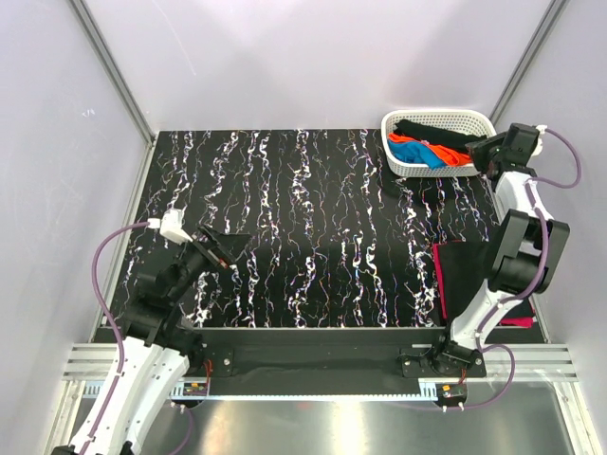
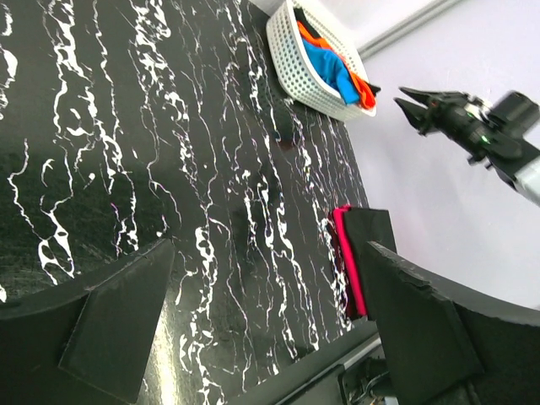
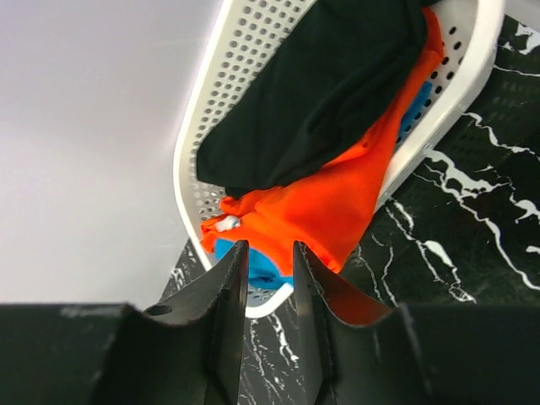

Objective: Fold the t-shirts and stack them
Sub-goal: Grab the tshirt from the pile

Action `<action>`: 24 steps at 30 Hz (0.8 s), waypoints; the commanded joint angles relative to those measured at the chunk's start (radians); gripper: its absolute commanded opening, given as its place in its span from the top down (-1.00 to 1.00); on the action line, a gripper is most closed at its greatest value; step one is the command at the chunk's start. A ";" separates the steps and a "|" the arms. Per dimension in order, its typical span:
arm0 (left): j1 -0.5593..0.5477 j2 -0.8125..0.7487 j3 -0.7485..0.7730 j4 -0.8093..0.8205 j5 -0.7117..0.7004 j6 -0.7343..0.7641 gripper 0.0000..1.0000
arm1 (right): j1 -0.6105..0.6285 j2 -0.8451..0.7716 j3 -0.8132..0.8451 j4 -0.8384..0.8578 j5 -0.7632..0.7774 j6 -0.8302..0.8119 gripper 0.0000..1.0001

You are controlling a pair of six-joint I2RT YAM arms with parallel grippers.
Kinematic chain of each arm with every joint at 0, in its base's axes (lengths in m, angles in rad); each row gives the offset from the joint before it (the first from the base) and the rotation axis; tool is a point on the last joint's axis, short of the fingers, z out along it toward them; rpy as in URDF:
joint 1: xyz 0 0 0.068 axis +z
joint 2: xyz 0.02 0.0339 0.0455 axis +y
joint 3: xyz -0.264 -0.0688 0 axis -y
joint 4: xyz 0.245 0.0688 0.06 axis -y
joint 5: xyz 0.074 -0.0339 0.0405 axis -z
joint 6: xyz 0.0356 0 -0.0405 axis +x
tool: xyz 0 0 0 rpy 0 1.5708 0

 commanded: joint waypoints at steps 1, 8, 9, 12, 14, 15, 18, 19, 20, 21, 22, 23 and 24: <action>-0.024 -0.003 0.046 0.013 0.022 0.041 -0.98 | -0.015 0.033 0.079 0.017 0.002 -0.021 0.31; -0.050 0.014 0.072 -0.019 -0.006 0.084 -0.98 | -0.035 0.146 0.170 0.017 0.002 -0.016 0.31; -0.050 0.016 0.073 -0.026 -0.015 0.089 -0.98 | -0.036 0.155 0.177 0.018 0.002 -0.013 0.31; -0.051 0.022 0.076 -0.047 -0.036 0.092 -0.98 | -0.038 0.197 0.214 0.015 -0.011 -0.013 0.32; -0.050 0.030 0.079 -0.050 -0.041 0.092 -0.98 | -0.038 0.226 0.246 0.015 -0.021 -0.012 0.32; -0.050 0.036 0.082 -0.049 -0.042 0.089 -0.98 | -0.038 0.235 0.256 0.015 -0.021 -0.012 0.32; -0.051 0.045 0.086 -0.050 -0.047 0.089 -0.98 | -0.040 0.272 0.299 0.015 -0.034 -0.012 0.33; -0.050 0.046 0.089 -0.052 -0.049 0.089 -0.98 | -0.040 0.290 0.311 0.015 -0.037 -0.010 0.33; -0.050 0.049 0.089 -0.052 -0.050 0.089 -0.98 | -0.040 0.300 0.332 0.015 -0.044 -0.007 0.35; -0.048 0.050 0.090 -0.053 -0.050 0.089 -0.98 | -0.040 0.309 0.342 0.014 -0.053 0.000 0.35; -0.048 0.050 0.090 -0.055 -0.050 0.090 -0.98 | -0.040 0.326 0.355 0.014 -0.056 0.007 0.36; -0.050 0.050 0.090 -0.055 -0.056 0.089 -0.98 | -0.040 0.332 0.359 0.012 -0.056 0.011 0.36; -0.050 0.053 0.092 -0.055 -0.061 0.089 -0.98 | -0.040 0.338 0.366 0.012 -0.057 0.014 0.36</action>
